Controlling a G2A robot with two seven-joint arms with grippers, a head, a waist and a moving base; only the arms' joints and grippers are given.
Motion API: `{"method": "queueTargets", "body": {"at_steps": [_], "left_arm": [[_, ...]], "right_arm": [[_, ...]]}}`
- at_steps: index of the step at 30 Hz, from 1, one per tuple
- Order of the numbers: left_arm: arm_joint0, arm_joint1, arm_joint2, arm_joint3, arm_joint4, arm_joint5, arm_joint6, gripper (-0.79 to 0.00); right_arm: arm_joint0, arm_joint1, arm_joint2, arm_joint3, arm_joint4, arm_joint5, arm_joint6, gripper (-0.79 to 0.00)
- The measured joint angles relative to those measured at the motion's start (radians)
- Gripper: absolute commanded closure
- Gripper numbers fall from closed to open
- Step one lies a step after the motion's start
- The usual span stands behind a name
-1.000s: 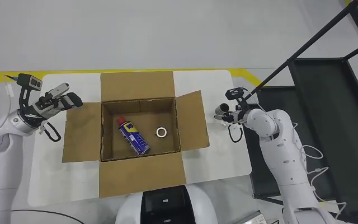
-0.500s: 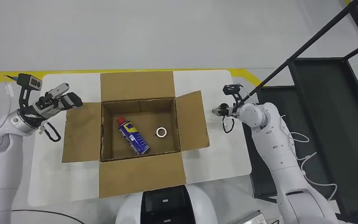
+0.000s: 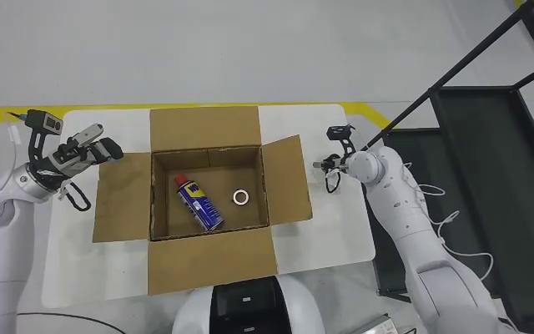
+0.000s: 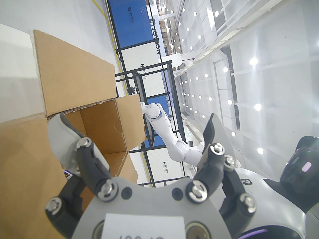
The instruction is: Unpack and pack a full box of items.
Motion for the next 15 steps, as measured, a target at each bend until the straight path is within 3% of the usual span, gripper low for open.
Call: {"method": "queueTargets", "body": {"at_steps": [2,5,8,15], "left_arm": [[0.000,0.000,0.000,0.000,0.000,0.000,0.000,-0.785],[0.000,0.000,0.000,0.000,0.000,0.000,0.000,-0.785],[0.000,0.000,0.000,0.000,0.000,0.000,0.000,-0.785],[0.000,0.000,0.000,0.000,0.000,0.000,0.000,-0.785]], "right_arm": [[0.012,-0.003,-0.011,0.019,-0.004,0.013,-0.006,-0.336],[0.031,-0.009,-0.031,0.046,-0.023,0.048,-0.015,-0.194],[0.042,-0.013,-0.044,0.061,-0.028,0.070,-0.017,0.000],[0.026,-0.012,-0.049,0.014,-0.047,0.107,-0.019,0.000]]}}
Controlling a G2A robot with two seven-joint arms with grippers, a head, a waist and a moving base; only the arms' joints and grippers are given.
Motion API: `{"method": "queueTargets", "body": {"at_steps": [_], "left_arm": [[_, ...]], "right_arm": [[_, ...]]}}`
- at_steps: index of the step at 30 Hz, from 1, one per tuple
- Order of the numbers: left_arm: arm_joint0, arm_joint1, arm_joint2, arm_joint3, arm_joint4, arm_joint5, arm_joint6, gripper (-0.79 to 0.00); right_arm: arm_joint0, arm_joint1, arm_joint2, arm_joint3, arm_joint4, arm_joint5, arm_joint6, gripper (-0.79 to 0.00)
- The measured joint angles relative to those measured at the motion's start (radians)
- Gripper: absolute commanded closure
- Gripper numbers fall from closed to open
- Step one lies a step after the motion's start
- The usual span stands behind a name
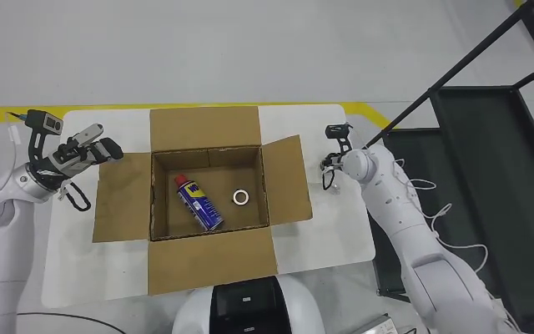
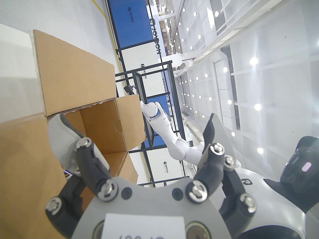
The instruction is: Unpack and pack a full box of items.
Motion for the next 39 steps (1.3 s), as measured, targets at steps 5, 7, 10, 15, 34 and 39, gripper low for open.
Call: {"method": "queueTargets", "body": {"at_steps": [5,7,10,15,34,39], "left_arm": [[0.000,0.000,0.000,0.000,0.000,0.000,0.000,-0.785],[0.000,0.000,0.000,0.000,0.000,0.000,0.000,-0.785],[0.000,0.000,0.000,0.000,0.000,0.000,0.000,-0.785],[0.000,0.000,0.000,0.000,0.000,0.000,0.000,-0.785],[0.000,0.000,0.000,0.000,0.000,0.000,0.000,-0.785],[0.000,0.000,0.000,0.000,0.000,0.000,0.000,-0.785]], "right_arm": [[-0.062,0.016,0.039,-0.132,-0.025,0.025,0.014,0.000],[-0.103,0.025,0.065,-0.221,-0.046,0.040,0.025,0.000],[-0.176,0.038,0.108,-0.379,-0.080,0.059,0.032,0.000],[-0.312,0.056,0.180,-0.685,-0.148,0.082,0.006,0.000],[-0.291,0.046,-0.043,-1.068,-0.131,-0.210,0.028,0.000],[-0.181,0.022,-0.193,-0.964,-0.132,-0.231,0.063,0.000]]}}
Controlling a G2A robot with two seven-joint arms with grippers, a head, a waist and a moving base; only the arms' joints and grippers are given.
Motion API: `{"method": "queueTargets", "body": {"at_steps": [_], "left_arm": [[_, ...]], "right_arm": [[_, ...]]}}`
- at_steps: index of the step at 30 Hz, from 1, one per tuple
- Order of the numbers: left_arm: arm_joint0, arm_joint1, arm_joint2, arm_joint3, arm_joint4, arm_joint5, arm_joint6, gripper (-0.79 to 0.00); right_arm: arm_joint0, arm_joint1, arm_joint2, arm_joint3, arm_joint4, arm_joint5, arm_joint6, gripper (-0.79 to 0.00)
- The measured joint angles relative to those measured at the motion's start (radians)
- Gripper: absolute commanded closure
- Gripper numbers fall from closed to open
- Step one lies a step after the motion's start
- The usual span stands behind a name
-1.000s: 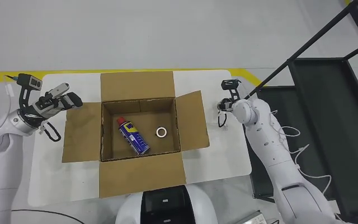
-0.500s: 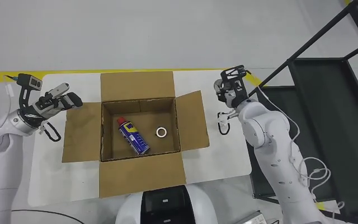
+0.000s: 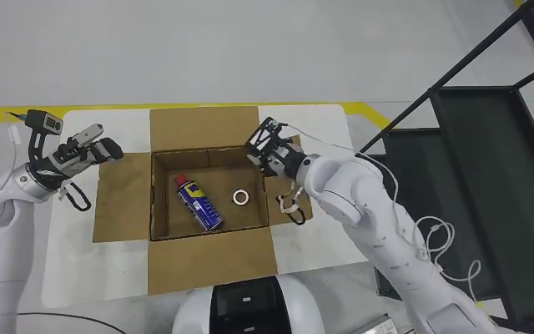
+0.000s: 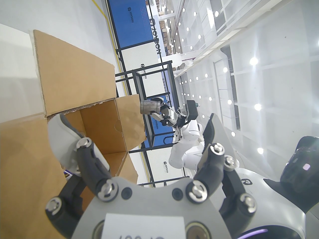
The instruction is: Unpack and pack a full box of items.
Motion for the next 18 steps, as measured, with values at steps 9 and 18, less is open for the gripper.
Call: {"method": "queueTargets", "body": {"at_steps": [9,18], "left_arm": [[0.000,0.000,0.000,0.000,0.000,0.000,0.000,-0.785],[0.000,0.000,0.000,0.000,0.000,0.000,0.000,-0.785]], "right_arm": [[0.185,-0.064,-0.224,0.305,0.097,-0.035,0.000,0.000],[0.321,-0.129,-0.372,0.594,0.107,-0.108,-0.064,0.000]]}}
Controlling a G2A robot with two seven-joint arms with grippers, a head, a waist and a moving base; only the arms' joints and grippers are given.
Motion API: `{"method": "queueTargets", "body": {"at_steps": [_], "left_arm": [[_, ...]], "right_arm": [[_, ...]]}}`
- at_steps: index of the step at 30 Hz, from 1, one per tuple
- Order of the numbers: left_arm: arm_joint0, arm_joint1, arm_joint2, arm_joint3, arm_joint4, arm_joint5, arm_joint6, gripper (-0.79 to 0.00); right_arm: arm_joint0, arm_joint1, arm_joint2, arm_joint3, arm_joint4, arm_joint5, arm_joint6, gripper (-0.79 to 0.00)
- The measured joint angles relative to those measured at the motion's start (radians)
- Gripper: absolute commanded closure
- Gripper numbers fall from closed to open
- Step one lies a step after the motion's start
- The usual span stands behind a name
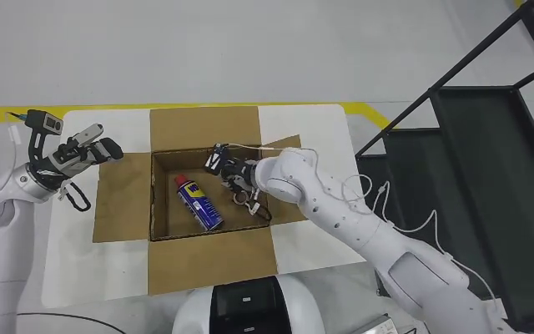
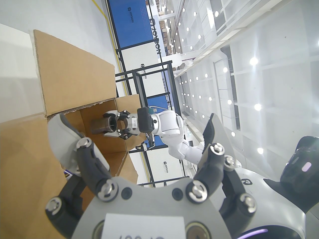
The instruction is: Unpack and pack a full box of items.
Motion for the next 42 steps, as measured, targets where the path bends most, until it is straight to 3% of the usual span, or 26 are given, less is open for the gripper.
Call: {"method": "queueTargets", "body": {"at_steps": [13,18,19,20,27,32,38,42], "left_arm": [[0.000,0.000,0.000,0.000,0.000,0.000,0.000,-0.785],[0.000,0.000,0.000,0.000,0.000,0.000,0.000,-0.785],[0.000,0.000,0.000,0.000,0.000,0.000,0.000,-0.785],[0.000,0.000,0.000,0.000,0.000,0.000,0.000,-0.785],[0.000,0.000,0.000,0.000,0.000,0.000,0.000,-0.785],[0.000,0.000,0.000,0.000,0.000,0.000,0.000,-0.785],[0.000,0.000,0.000,0.000,0.000,0.000,0.000,-0.785],[0.000,0.000,0.000,0.000,0.000,0.000,0.000,-0.785]], "right_arm": [[0.142,-0.098,-0.134,0.269,0.022,-0.129,-0.096,0.000],[0.170,-0.131,-0.165,0.343,0.017,-0.141,-0.115,-0.289],[0.175,-0.136,-0.169,0.357,0.016,-0.141,-0.119,-0.437],[0.181,-0.142,-0.172,0.374,0.016,-0.139,-0.126,-0.785],[0.198,-0.167,-0.178,0.447,0.007,-0.137,-0.150,-0.785],[0.192,-0.162,-0.153,0.443,0.016,-0.158,-0.156,-0.785],[0.146,-0.112,-0.051,0.316,0.078,-0.241,-0.117,-0.785],[0.064,-0.055,0.068,0.150,0.162,-0.313,-0.047,-0.785]]}}
